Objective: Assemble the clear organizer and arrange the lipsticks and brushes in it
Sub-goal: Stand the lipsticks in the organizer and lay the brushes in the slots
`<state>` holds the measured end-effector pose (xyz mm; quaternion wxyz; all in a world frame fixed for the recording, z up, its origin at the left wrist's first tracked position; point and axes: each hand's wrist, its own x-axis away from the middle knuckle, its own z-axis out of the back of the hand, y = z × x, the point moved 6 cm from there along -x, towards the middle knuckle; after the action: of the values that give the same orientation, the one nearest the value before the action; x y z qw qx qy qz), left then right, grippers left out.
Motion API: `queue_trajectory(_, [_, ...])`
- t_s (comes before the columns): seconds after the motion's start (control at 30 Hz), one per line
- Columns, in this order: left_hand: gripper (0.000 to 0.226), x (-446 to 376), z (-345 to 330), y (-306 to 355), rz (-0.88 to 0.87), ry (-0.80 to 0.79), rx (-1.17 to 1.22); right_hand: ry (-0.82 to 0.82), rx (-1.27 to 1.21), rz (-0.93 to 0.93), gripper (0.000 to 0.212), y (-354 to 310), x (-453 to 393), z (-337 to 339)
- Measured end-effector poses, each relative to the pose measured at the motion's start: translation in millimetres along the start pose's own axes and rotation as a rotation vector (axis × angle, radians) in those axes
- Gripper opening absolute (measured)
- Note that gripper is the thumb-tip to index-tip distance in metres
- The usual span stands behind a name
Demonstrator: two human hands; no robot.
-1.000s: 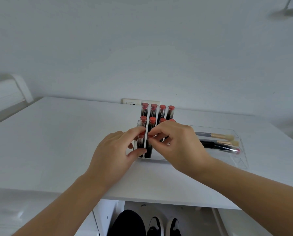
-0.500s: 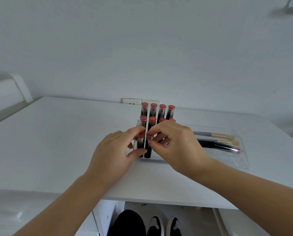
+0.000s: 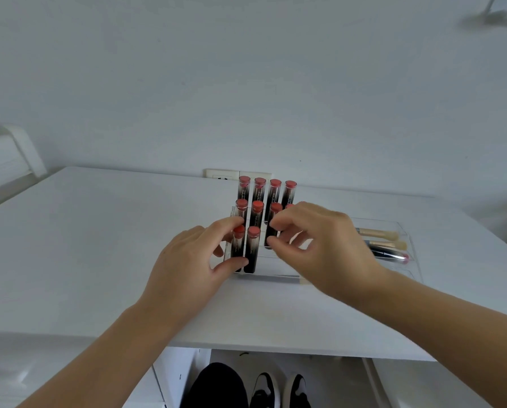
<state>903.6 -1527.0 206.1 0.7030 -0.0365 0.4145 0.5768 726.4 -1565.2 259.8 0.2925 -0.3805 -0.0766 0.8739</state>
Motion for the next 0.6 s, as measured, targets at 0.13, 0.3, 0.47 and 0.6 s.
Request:
queue_trajectory(0.13, [0.061, 2.2, -0.6, -4.6, 0.028, 0.002, 0.015, -0.031, 0.141, -0.061, 0.01, 28.2, -1.6, 37.8])
queue_trajectory(0.3, [0.061, 2.5, -2.6, -8.0, 0.039, -0.006, 0.021, -0.395, 0.296, -0.222, 0.011, 78.8, 2.0, 73.4])
queue_trajectory(0.47, [0.061, 2.3, -4.6, -11.3, 0.055, -0.013, 0.035, -0.647, 0.489, -0.213, 0.018, 101.4, 13.6, 79.1])
queue_trajectory(0.6, [0.063, 3.4, -4.4, -12.1, 0.064, -0.007, 0.028, -0.654, 0.531, -0.204, 0.014, 105.9, 19.4, 74.4])
